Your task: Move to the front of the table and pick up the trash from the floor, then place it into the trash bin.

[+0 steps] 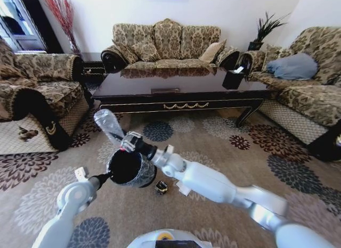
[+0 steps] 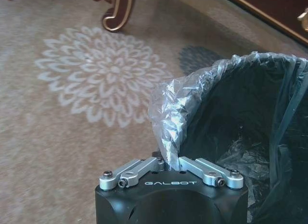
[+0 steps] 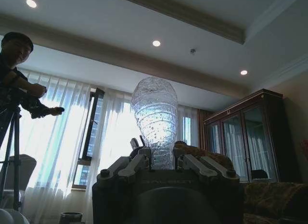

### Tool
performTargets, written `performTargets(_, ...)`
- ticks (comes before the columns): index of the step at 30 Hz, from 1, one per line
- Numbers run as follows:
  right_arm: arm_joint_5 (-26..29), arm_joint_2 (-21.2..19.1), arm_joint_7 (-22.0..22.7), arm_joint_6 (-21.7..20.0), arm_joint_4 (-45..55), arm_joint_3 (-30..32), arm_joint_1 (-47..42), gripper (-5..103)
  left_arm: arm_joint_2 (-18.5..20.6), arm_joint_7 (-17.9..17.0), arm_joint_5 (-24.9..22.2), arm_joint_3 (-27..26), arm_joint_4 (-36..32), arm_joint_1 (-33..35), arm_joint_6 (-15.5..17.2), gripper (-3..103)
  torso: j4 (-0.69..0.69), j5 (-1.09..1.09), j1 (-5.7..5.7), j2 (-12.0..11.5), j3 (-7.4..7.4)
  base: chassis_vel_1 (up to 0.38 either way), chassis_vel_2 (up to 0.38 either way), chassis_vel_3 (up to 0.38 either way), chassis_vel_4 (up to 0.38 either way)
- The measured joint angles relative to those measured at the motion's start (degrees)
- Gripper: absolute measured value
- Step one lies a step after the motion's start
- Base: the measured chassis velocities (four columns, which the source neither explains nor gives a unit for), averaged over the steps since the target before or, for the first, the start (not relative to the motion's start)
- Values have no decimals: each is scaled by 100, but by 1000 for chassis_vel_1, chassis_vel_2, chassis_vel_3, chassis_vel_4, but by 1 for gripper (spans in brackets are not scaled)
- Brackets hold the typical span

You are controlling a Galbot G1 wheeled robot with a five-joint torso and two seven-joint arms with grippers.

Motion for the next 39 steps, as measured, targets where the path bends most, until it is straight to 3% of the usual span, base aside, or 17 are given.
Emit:
performTargets(7, -328, -251, -257, 140, -505, 94, -80, 20, 13, -19, -135, 34, -179, -92, 0, 0, 0, 1, 0, 0, -1, 0, 0, 0, 0)
performTargets(17, -439, -726, -353, 150, -372, 197, -269, 18, 199, -73, -275, -211, -477, 45, 0, 0, 0, 2, 0, 0, -1, 0, 0, 0, 0)
performTargets(20, -450, -854, -277, 116, -176, 173, -325, 33, 221, -73, -289, -453, -625, 243, 1, 0, 1, 1, 0, 0, -1, 0, 0, 0, 0)
performTargets(22, -435, -890, -269, 103, -118, 168, -329, 33, 224, -73, -297, -514, -669, 292, 1, 0, 3, 2, 0, 0, -1, 0, 0, 0, 0)
performTargets(26, -362, -1225, -223, 18, 214, 233, -407, 55, 245, -117, -337, -657, -823, 386, 1, 0, 2, 1, 0, 0, -1, 0, 0, 0, 0)
performTargets(29, -365, -1389, -228, -5, 284, 354, -530, 61, 243, -125, -341, -704, -893, 430, 1, 0, 0, 1, 0, 0, -1, 0, 0, 0, 0)
performTargets(30, -382, -1468, -247, -19, 327, 426, -601, 71, 240, -129, -341, -724, -936, 462, 1, 0, 0, 2, 0, 0, -1, 0, 0, 0, 0)
performTargets(32, -399, -1520, -264, -32, 366, 467, -646, 71, 238, -130, -340, -733, -967, 483, 1, 0, 0, 1, 0, 0, -1, 0, 0, 0, 0)
performTargets(34, -451, -1606, -280, -57, 479, 528, -744, 82, 222, -132, -332, -737, -1026, 516, 1, 0, 0, 1, 0, 0, -1, 0, 0, 0, 0)
performTargets(39, -538, -1627, -211, -90, 635, 570, -814, 97, 149, -151, -281, -735, -1044, 546, 0, 0, 1, 1, -1, 0, -1, 0, 0, 0, 0)
